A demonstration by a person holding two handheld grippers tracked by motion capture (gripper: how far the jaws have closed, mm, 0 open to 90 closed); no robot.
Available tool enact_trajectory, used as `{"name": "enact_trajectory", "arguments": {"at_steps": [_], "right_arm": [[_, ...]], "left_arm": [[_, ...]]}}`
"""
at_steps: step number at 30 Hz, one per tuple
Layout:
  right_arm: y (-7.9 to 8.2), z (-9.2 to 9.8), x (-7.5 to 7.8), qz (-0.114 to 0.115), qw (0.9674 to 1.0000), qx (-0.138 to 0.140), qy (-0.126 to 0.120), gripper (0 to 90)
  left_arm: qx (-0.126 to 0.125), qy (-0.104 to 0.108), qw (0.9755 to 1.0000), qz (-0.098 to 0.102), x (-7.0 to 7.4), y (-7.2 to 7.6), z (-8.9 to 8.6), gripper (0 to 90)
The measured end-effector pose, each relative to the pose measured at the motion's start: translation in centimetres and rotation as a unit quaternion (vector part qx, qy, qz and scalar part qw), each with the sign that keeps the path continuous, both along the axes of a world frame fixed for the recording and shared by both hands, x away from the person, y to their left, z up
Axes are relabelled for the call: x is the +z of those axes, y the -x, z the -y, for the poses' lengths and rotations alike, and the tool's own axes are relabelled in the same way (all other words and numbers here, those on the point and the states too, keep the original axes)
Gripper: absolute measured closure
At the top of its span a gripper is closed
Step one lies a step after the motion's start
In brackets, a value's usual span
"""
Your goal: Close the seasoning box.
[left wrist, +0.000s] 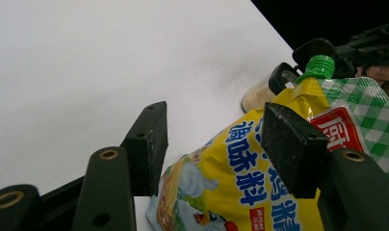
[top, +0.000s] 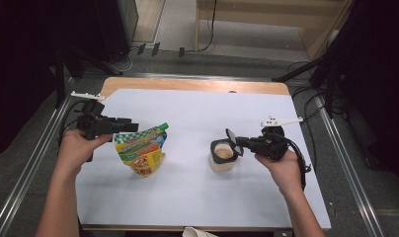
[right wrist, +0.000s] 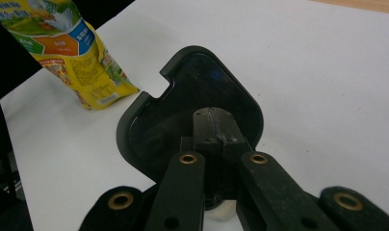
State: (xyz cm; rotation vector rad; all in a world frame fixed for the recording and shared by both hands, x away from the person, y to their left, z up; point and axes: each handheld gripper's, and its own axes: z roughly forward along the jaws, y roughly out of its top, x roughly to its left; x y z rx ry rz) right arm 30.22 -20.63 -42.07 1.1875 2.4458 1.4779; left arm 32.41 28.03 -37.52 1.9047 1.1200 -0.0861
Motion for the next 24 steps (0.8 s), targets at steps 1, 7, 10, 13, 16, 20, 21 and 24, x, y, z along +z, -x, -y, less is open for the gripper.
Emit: {"name": "enact_trajectory", "arguments": {"at_steps": [1,7,10,13,16,20,21,24], "right_arm": [[0.0,-0.2,-0.1,0.002,1.0000,0.002,0.003,90.0],[0.2,-1.4,-0.7,0.004,0.9998,0.015,0.015,90.0],[0.2,-1.7,-0.8,0.006,0.9997,0.018,0.017,90.0],[0.3,-2.2,-1.1,0.008,0.9995,0.024,0.020,89.6],[0.3,-2.6,-1.4,0.011,0.9990,0.027,0.033,89.0],[0.4,-3.2,-1.7,0.011,0.9984,0.034,0.045,90.0],[0.4,-3.2,-1.7,0.011,0.9984,0.034,0.045,90.0],[0.4,-3.3,-1.9,0.013,0.9983,0.036,0.044,90.0]], "left_arm": [[-0.001,0.000,1.0000,0.000,0.0,0.0,0.0,43.6],[-0.002,-0.002,1.0000,-0.001,-0.1,0.0,0.0,43.4],[-0.001,-0.003,1.0000,-0.001,-0.1,0.0,0.0,43.4],[0.001,-0.002,1.0000,-0.002,-0.1,-0.1,0.0,43.4],[0.005,-0.003,1.0000,0.001,-0.2,-0.1,-0.1,43.5],[0.008,0.000,1.0000,0.005,-0.1,-0.1,-0.1,43.6],[0.008,0.000,1.0000,0.004,-0.1,-0.1,-0.1,43.6],[0.007,-0.002,1.0000,0.003,-0.2,-0.1,-0.1,43.5]]}}
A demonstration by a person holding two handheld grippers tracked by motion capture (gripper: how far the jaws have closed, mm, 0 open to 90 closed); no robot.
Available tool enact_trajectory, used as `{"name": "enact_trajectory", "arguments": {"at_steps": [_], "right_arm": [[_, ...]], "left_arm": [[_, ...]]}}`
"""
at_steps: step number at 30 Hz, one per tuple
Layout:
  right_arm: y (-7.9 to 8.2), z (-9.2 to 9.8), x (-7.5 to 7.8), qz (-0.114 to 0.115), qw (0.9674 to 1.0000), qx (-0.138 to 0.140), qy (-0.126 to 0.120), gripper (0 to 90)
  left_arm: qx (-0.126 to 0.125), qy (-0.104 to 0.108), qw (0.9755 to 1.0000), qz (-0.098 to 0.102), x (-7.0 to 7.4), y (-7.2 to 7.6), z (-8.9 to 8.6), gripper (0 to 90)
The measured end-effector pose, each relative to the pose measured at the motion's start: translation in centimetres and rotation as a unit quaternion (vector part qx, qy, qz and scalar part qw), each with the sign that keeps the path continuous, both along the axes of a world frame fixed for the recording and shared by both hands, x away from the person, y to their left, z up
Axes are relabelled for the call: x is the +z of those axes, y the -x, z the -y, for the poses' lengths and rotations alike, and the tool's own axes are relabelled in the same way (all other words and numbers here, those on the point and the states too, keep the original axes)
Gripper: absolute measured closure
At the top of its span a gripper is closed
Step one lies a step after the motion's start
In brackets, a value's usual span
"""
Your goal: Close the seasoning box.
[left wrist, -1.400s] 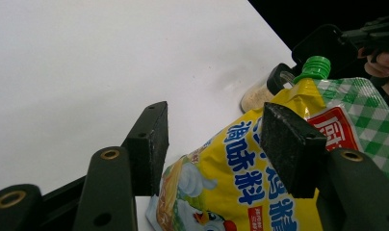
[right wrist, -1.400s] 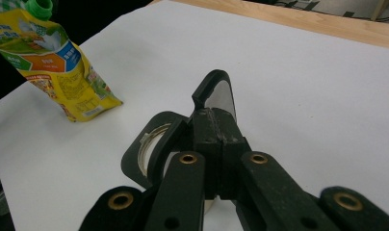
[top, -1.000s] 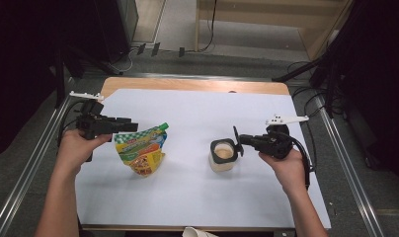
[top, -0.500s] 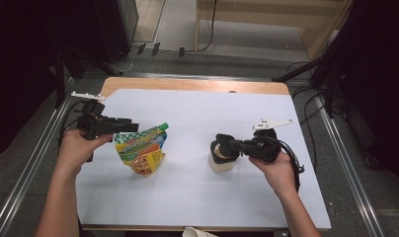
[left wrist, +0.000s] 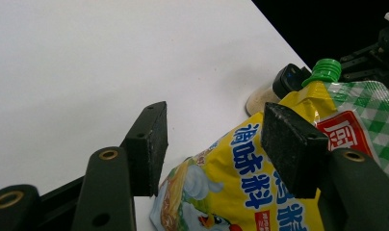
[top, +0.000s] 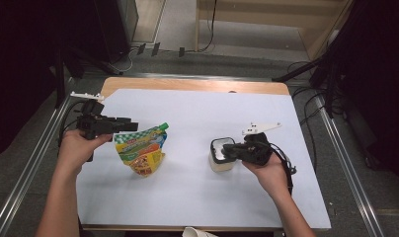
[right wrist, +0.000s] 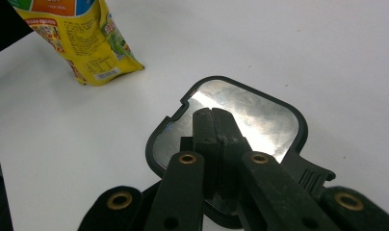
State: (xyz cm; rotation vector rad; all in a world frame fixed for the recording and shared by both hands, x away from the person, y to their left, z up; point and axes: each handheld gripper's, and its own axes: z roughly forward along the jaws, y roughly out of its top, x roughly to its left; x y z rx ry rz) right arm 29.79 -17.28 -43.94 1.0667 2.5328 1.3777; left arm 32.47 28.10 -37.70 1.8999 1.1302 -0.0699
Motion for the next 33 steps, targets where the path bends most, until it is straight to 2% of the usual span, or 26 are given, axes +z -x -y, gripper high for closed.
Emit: {"name": "enact_trajectory", "arguments": {"at_steps": [4,7,9,15,27,30,33], "right_arm": [[0.1,0.1,0.1,0.003,1.0000,-0.004,0.001,89.2],[0.1,0.5,0.4,0.010,0.9999,-0.009,-0.004,85.5],[0.1,1.0,0.8,0.026,0.9995,-0.018,-0.004,77.9],[-0.1,1.9,1.0,0.034,0.9989,-0.031,-0.010,72.3],[-0.7,4.1,0.4,0.045,0.9970,-0.062,-0.007,59.3],[-0.9,4.6,0.1,0.052,0.9961,-0.070,-0.011,52.4],[-1.2,5.3,-0.2,0.051,0.9952,-0.082,-0.018,49.5]], "left_arm": [[-0.001,0.000,1.0000,-0.002,-0.1,0.0,0.0,43.5],[-0.001,0.001,1.0000,-0.001,-0.1,0.0,0.0,43.4],[0.001,0.000,1.0000,-0.002,-0.1,0.0,0.0,43.7],[0.000,-0.001,1.0000,-0.002,-0.1,0.0,0.1,43.7],[-0.001,0.001,1.0000,0.000,-0.2,0.0,0.1,43.4],[-0.002,0.000,1.0000,-0.003,-0.3,-0.1,0.2,43.2],[-0.001,-0.001,1.0000,-0.002,-0.4,-0.1,0.3,43.9]]}}
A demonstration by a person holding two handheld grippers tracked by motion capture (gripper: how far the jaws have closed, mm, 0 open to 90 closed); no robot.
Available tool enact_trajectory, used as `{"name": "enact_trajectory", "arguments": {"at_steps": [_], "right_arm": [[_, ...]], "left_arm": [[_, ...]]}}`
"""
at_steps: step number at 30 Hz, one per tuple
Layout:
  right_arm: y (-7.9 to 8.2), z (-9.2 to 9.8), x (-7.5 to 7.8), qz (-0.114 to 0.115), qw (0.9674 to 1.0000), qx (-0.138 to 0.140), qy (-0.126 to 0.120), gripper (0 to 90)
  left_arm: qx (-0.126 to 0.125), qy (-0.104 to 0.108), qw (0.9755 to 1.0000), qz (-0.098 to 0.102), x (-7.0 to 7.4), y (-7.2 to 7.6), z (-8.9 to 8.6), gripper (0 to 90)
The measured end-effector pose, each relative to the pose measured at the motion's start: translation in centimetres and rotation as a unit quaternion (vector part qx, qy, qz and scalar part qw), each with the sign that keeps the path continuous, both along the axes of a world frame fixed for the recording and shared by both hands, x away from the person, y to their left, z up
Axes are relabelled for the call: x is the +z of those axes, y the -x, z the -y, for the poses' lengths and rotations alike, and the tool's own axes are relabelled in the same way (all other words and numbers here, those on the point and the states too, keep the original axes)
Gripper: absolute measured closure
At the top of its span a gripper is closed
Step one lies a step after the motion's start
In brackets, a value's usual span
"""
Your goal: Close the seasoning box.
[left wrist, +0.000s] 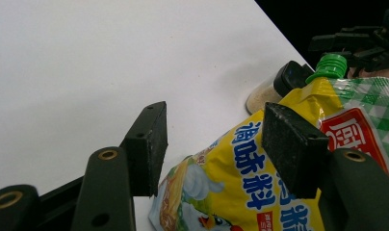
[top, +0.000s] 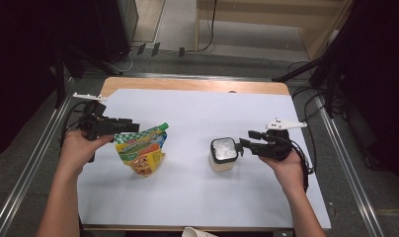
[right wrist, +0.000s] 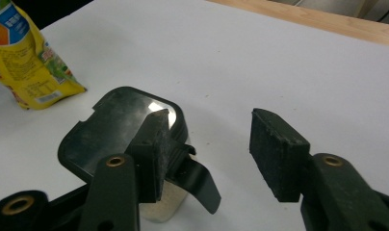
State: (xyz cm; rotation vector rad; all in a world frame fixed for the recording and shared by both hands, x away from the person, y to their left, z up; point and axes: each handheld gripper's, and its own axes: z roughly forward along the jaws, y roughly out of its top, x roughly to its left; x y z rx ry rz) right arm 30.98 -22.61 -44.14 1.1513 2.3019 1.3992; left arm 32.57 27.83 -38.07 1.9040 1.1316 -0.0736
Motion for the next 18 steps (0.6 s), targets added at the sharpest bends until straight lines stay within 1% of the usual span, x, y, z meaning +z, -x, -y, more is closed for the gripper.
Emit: {"name": "enact_trajectory", "arguments": {"at_steps": [1,2,3,4,6,8,9,10,11,15,18], "right_arm": [[0.0,0.2,-0.1,0.000,1.0000,-0.002,-0.001,48.3],[-0.1,0.6,-0.2,0.005,0.9999,-0.009,-0.001,45.9],[-0.1,0.6,-0.2,0.005,0.9999,-0.009,-0.001,45.9],[-0.2,0.7,-0.3,0.009,0.9999,-0.010,-0.001,45.1],[-0.3,1.3,-0.6,0.025,0.9996,-0.014,0.003,41.8],[-0.3,1.4,-0.7,0.025,0.9996,-0.015,0.003,41.2],[-0.4,1.5,-0.8,0.022,0.9995,-0.021,0.002,40.9],[-0.4,1.6,-1.0,0.024,0.9993,-0.028,0.004,40.2],[-0.4,1.7,-1.1,0.024,0.9993,-0.027,0.007,40.0],[-0.7,2.3,-1.7,0.016,0.9992,-0.035,0.007,38.1],[-0.9,2.5,-2.2,0.018,0.9988,-0.044,0.016,36.3]], "left_arm": [[0.001,-0.001,1.0000,0.001,0.0,0.0,0.0,44.2],[0.001,0.000,1.0000,0.000,0.0,0.0,0.0,44.3],[0.001,0.001,1.0000,0.001,-0.1,0.0,0.0,44.3],[0.003,0.000,1.0000,0.000,-0.1,0.0,0.0,44.3],[0.005,0.000,1.0000,0.001,-0.1,0.0,0.0,44.3],[0.005,-0.001,1.0000,0.001,-0.1,-0.1,-0.1,44.3],[0.005,0.000,1.0000,0.000,-0.2,-0.1,-0.1,44.3],[0.006,0.001,1.0000,0.000,-0.2,-0.1,-0.1,44.2],[0.006,0.001,1.0000,0.000,-0.2,-0.1,0.0,44.2],[0.007,-0.001,1.0000,-0.002,-0.2,-0.1,0.0,43.8],[0.007,0.001,1.0000,-0.002,-0.3,-0.1,0.0,43.4]]}}
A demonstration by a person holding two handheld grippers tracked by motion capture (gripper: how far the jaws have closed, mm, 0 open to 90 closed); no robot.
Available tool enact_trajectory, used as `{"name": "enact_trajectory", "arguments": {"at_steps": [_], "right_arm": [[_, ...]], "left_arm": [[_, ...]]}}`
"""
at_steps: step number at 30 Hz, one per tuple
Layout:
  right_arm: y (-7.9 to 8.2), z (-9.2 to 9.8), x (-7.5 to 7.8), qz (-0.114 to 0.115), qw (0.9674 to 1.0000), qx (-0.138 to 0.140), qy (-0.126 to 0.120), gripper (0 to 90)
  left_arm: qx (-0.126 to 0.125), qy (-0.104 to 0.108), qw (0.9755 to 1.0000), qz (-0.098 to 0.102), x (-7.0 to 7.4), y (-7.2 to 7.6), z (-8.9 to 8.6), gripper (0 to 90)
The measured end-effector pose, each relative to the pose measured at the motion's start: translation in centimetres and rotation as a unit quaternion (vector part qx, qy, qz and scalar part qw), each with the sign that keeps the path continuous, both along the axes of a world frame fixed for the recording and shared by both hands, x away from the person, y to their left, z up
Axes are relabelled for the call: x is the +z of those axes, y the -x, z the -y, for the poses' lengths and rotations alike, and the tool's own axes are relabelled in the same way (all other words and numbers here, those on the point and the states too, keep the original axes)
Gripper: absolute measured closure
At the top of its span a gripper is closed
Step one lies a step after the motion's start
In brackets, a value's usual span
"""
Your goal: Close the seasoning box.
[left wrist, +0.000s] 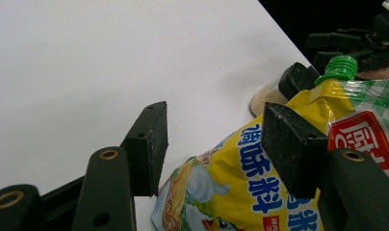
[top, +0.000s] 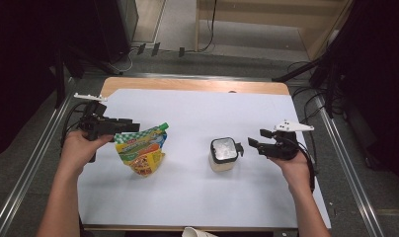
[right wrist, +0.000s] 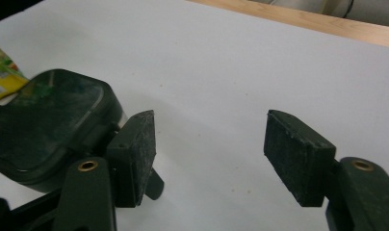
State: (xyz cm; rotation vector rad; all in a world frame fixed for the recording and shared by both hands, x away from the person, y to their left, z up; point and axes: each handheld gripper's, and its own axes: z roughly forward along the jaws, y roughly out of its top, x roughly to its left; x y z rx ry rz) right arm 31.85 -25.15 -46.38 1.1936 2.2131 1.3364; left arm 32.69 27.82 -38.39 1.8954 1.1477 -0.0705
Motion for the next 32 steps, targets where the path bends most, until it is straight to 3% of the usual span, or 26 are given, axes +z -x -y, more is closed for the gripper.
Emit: {"name": "enact_trajectory", "arguments": {"at_steps": [7,10,16,32], "right_arm": [[-0.3,0.2,-1.2,0.001,0.9998,-0.014,0.014,29.6],[-0.6,0.3,-1.8,-0.018,0.9997,-0.015,0.009,27.1],[-0.8,0.1,-2.5,-0.029,0.9992,-0.020,0.018,25.2],[-0.8,-0.4,-2.8,-0.042,0.9985,-0.014,0.032,24.6]], "left_arm": [[0.004,0.001,1.0000,-0.002,-0.1,0.0,-0.1,43.4],[0.006,0.000,1.0000,-0.004,-0.3,-0.1,-0.1,43.5],[0.016,-0.001,0.9998,-0.008,-0.6,-0.2,-0.1,43.8],[0.015,0.005,0.9998,-0.012,-0.7,-0.3,-0.1,41.6]]}}
